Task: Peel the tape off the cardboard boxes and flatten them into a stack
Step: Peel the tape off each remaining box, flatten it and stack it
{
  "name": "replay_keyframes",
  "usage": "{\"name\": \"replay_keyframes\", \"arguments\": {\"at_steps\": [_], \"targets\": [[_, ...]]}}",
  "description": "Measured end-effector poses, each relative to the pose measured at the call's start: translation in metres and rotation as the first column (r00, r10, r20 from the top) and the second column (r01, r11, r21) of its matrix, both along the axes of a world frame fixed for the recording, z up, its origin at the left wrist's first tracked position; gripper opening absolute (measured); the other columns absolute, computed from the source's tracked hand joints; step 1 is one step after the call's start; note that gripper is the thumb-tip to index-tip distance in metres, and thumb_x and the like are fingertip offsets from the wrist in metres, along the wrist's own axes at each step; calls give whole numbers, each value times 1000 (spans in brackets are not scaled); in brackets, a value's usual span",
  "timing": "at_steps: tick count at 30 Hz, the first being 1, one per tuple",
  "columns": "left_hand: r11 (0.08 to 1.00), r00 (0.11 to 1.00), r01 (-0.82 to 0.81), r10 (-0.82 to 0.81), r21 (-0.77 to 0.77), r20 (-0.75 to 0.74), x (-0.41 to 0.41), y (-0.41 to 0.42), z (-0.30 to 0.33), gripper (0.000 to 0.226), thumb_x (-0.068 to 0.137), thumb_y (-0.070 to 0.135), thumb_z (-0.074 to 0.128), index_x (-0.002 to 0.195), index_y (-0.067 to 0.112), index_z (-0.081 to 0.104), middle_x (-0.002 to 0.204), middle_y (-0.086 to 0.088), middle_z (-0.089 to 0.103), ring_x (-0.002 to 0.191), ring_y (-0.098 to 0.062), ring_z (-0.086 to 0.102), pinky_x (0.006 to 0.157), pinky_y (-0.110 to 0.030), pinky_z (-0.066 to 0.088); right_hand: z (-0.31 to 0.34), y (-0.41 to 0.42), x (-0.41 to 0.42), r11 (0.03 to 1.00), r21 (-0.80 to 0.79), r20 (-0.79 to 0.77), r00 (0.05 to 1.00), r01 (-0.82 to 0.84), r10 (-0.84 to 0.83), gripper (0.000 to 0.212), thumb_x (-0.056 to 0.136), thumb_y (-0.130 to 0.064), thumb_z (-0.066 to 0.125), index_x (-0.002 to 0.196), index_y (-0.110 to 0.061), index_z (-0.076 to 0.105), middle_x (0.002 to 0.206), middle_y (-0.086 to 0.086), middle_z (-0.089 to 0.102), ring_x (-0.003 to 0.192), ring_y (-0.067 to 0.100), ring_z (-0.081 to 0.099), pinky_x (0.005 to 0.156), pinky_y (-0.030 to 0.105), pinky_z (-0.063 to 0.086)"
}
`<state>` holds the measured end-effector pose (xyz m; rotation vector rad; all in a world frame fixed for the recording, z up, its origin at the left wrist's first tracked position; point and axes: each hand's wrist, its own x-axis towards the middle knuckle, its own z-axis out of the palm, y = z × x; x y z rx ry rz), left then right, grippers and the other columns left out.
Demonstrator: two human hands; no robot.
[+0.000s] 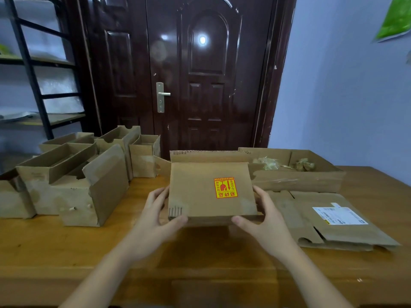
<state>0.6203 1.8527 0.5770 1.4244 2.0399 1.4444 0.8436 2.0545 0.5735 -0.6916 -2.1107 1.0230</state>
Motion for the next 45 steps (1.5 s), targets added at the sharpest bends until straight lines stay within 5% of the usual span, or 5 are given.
{"name": "replay_keyframes", "arguments": {"at_steps": [11, 18, 34, 39, 45], "targets": [[993, 987, -53, 36, 103, 154, 18, 17, -24, 94, 77, 88, 55, 156, 51, 20, 135, 42, 49, 124, 10, 51, 105, -38, 52, -14, -2, 3, 997, -76, -35, 999, 12, -15, 58, 70, -85, 62, 116, -88, 28, 116, -55, 48, 110, -26, 47, 74, -1, 45], [996, 991, -32, 20, 85, 134, 15, 20, 2, 68, 89, 75, 52, 149, 57, 27, 130, 42, 49, 122, 13, 49, 83, -12, 50, 6, 2, -4, 1000, -27, -44, 999, 8, -10, 80, 71, -91, 52, 143, -59, 38, 130, -30, 45, 115, -17, 48, 82, 14, 49], [926, 961, -203, 127, -318, -244, -14, 45, 42, 74, 88, 81, 32, 137, 32, 57, 113, 12, 63, 95, -7, 62, 75, -28, 54, 38, 14, 11, 994, -98, 213, 974, -57, 77, 95, 64, -99, 48, 145, -51, 42, 137, -28, 58, 122, -3, 57, 97, 31, 54], [1000, 970, 11, -4, -28, 243, -9, 51, 3, 46, 95, 69, 49, 136, 47, 48, 136, 13, 54, 119, -9, 59, 92, -27, 51, 16, 27, 4, 976, -212, 259, 961, -43, 99, 114, 56, -103, 50, 155, -50, 27, 156, -17, 43, 138, 14, 46, 102, 41, 53], [980, 986, 87, -110, 178, 128, -15, 51, -7, 34, 93, 63, 49, 115, 46, 69, 134, 25, 51, 131, 5, 45, 97, -15, 41, 20, 40, -6, 937, -335, 175, 971, -97, 163, 75, 56, -97, 62, 122, -83, 30, 152, -18, 42, 131, 9, 46, 82, 25, 52]]}}
